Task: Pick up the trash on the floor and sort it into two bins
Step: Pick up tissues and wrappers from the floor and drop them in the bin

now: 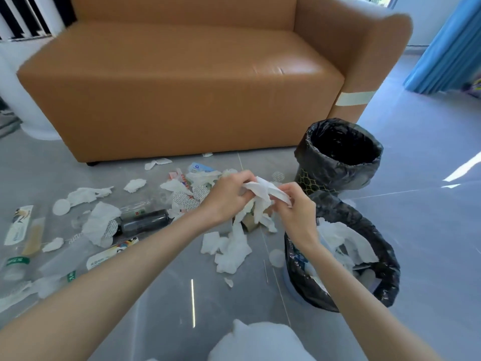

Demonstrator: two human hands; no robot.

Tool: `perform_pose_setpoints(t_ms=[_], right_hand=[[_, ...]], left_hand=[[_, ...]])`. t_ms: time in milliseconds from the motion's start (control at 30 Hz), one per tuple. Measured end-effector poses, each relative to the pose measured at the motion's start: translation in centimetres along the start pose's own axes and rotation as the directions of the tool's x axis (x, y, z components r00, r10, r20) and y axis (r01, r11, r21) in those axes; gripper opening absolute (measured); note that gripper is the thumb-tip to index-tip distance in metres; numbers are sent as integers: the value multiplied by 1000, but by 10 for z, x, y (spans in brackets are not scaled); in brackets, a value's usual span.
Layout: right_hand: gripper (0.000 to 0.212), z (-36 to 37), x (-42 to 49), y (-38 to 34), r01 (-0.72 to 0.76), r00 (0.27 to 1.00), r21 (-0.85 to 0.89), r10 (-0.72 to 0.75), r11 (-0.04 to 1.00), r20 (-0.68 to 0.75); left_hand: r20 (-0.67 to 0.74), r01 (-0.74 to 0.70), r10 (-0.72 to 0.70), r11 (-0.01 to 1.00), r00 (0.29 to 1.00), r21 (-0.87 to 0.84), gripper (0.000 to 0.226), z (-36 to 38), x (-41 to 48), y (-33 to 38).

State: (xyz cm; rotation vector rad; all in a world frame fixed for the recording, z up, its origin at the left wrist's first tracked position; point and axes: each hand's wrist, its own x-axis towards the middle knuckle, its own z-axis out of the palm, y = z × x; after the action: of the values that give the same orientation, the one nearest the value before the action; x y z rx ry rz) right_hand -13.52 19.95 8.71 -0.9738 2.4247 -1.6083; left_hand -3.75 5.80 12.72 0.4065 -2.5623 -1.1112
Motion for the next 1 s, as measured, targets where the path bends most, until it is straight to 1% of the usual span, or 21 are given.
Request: perform_pose_setpoints(t_ms=[67, 133, 233, 300, 400, 467, 533, 600, 633, 667, 700, 733, 800, 833, 867, 1000], right_hand=[[14, -25, 2, -3, -23, 997, 5, 24, 1000, -77], [15, -54, 2, 0, -60, 985, -28, 55, 998, -166], [18, -94, -3, 17, -146, 959, -141, 105, 979, -263], [19, -119, -10, 33, -253, 941, -230, 184, 940, -285], [28, -139, -23, 54, -374, 919, -397, 278, 838, -278], [37, -141, -31, 61, -381, 924, -518, 309, 766, -223], [48, -137, -35, 60, -336, 940, -613, 296, 715, -170], [53, -128, -34, 54, -250, 967, -627, 219, 738, -127], [51, -122, -33, 50, -205, 978, -607, 187, 768, -95], [44, -116, -32, 47, -170, 983, -575, 178, 801, -42], [35, -109, -32, 44, -151, 978, -540, 204, 828, 38], [31, -101, -33, 43, -144, 954, -521, 257, 841, 151], [48, -86, -38, 50, -122, 851, -564, 378, 817, 364], [55, -79, -42, 56, -94, 806, -617, 424, 781, 414], [59, -73, -46, 65, -55, 786, -673, 448, 737, 426], [70, -71, -59, 101, 83, 807, -874, 482, 478, 340]], left_hand=[[33, -13, 13, 1000, 999, 4, 2, 7, 14, 21], [86, -3, 5, 1000, 996, -15, 13, 21, 27, 44], [232, 10, 1, 999, 973, -48, 31, 46, 33, 68], [331, 6, 13, 998, 943, -56, 40, 61, 30, 74], [417, 9, -15, 1000, 909, 17, 43, 74, 24, 67], [444, 12, -42, 997, 895, 70, 42, 76, 21, 59], [447, 28, -67, 995, 892, 93, 40, 75, 19, 50], [430, 73, -104, 993, 897, 89, 37, 70, 18, 43], [416, 96, -125, 991, 901, 89, 36, 67, 17, 39], [398, 115, -144, 989, 906, 95, 35, 64, 17, 35], [378, 130, -159, 986, 912, 102, 35, 60, 16, 32], [357, 143, -172, 984, 918, 107, 35, 57, 16, 27], [335, 179, -202, 979, 920, 99, 33, 52, 13, 19], [331, 193, -213, 977, 919, 90, 32, 51, 12, 15], [330, 203, -221, 975, 918, 87, 31, 50, 10, 12], [329, 201, -228, 973, 916, 116, 30, 51, 5, 3]])
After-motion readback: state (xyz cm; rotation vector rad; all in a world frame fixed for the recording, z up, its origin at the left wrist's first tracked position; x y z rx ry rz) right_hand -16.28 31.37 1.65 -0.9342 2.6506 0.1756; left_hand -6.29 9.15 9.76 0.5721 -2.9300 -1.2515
